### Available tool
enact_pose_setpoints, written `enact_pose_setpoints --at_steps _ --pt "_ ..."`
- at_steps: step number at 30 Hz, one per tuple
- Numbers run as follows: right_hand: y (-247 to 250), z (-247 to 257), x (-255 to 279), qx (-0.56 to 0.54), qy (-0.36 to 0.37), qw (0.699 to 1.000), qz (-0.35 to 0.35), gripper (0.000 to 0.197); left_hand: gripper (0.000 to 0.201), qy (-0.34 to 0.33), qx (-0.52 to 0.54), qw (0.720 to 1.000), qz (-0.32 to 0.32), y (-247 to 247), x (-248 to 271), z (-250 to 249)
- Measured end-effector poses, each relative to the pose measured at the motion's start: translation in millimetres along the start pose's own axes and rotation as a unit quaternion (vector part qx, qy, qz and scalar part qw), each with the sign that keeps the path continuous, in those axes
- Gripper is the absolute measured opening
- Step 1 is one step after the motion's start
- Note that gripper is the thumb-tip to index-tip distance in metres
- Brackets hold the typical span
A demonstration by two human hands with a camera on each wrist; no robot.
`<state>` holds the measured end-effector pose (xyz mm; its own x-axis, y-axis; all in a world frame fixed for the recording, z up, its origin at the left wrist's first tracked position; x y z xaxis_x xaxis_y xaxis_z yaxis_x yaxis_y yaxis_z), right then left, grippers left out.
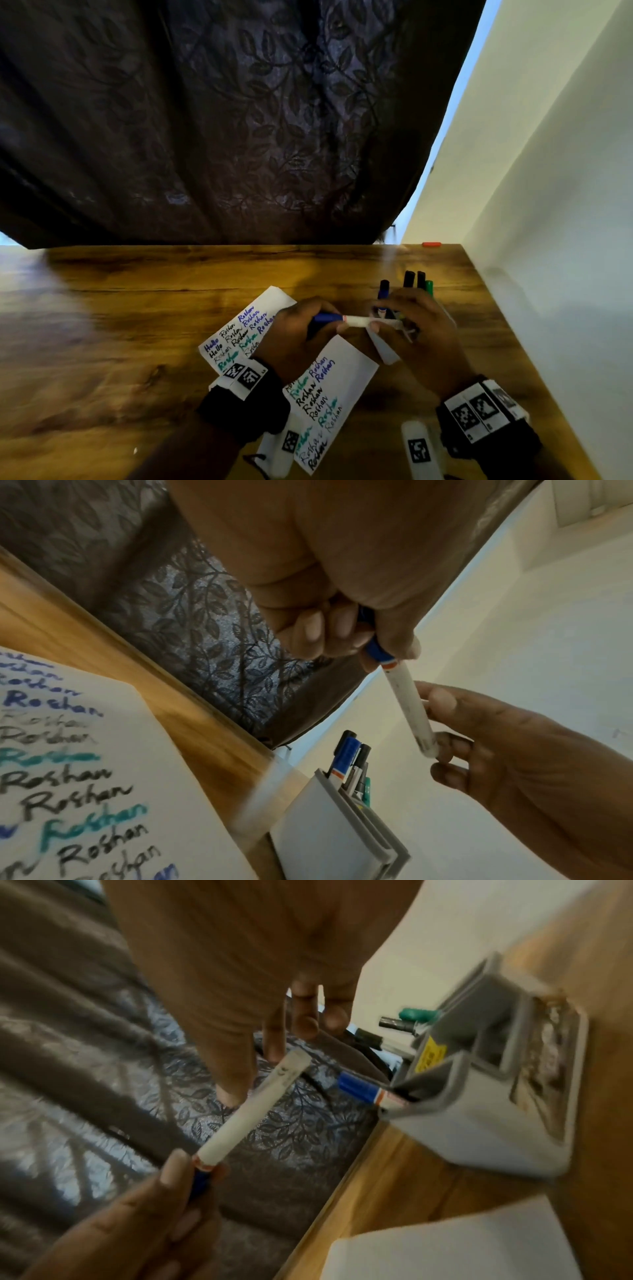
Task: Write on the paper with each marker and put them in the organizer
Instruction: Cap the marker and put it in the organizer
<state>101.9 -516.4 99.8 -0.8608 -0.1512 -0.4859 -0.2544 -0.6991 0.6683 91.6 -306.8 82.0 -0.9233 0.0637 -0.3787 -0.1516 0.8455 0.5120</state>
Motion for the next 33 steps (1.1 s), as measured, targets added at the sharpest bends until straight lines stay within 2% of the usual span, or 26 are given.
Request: enact_pose_setpoints --at_steps 1,3,6,8,9,11,13,15,18,21,24,28,33 --pt "1.2 1.0 -0.7 0.012 0.034 0.999 0.025 0.028 0.015 0.0 0.005 1.0 0.01 -4.6 -4.3 -4.2" --pt "1.0 -0.7 -1.0 -0.007 0.048 0.997 0.051 0.027 0.021 0.003 0.018 1.0 0.025 -13.3 -11.5 -9.9" --pt "3.8 -8.2 -3.7 -0.025 0.032 0.998 0.046 0.023 0.026 0.014 0.039 0.998 0.053 -29.6 -20.6 -18.1" --pt "9.6 -13.6 -4.4 -0.024 0.025 0.999 0.013 0.019 0.025 0.033 0.056 0.996 0.056 -36.7 -25.8 -21.1" --pt "15.4 -18.7 -5.5 -0.027 0.011 0.999 -0.013 0.017 0.024 0.044 0.061 0.996 0.055 -40.4 -28.3 -21.2" --pt "27.0 -32.5 -7.8 -0.061 -0.062 0.995 -0.053 0.015 0.023 0.056 0.062 0.996 0.045 -45.3 -31.6 -19.6" --pt "31.8 -49.0 -9.7 -0.114 -0.146 0.98 -0.071 0.017 0.021 0.061 0.056 0.996 0.032 -48.0 -31.8 -14.6" --pt "30.1 -62.5 -11.0 -0.12 -0.181 0.973 -0.075 0.017 0.022 0.067 0.051 0.996 0.026 -50.6 -29.9 -6.2" --pt "19.3 -75.5 -12.6 -0.077 -0.169 0.981 -0.057 0.017 0.032 0.083 0.023 0.996 0.028 -55.1 -28.5 6.4" --pt "-2.5 -82.0 -13.7 -0.032 -0.159 0.987 0.01 0.016 0.038 0.101 0.016 0.994 0.031 -57.7 -27.9 11.2" --pt "-20.7 -89.5 -9.5 -0.015 -0.164 0.984 0.06 0.015 0.029 0.117 -0.008 0.992 0.034 -59.4 -26.4 17.2" --pt "-33.3 -99.4 -1.9 0.014 -0.137 0.986 0.099 0.016 0.022 0.129 -0.029 0.991 0.034 -60.4 -24.1 26.7" --pt "-29.7 -99.6 -1.3 0.023 -0.14 0.985 0.094 0.019 0.019 0.13 -0.033 0.99 0.036 -59.3 -25.1 27.9"
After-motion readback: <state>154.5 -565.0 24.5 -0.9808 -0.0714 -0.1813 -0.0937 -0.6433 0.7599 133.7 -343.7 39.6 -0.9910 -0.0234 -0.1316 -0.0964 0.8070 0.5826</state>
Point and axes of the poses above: each hand's wrist, its own x-axis away from the middle knuckle, its own y-axis out of the back of the hand, z = x × y, the point moved 5 cm from there along -x, towards the middle knuckle, and after that the axes turned 10 degrees about -z, right-handed, at the moved point
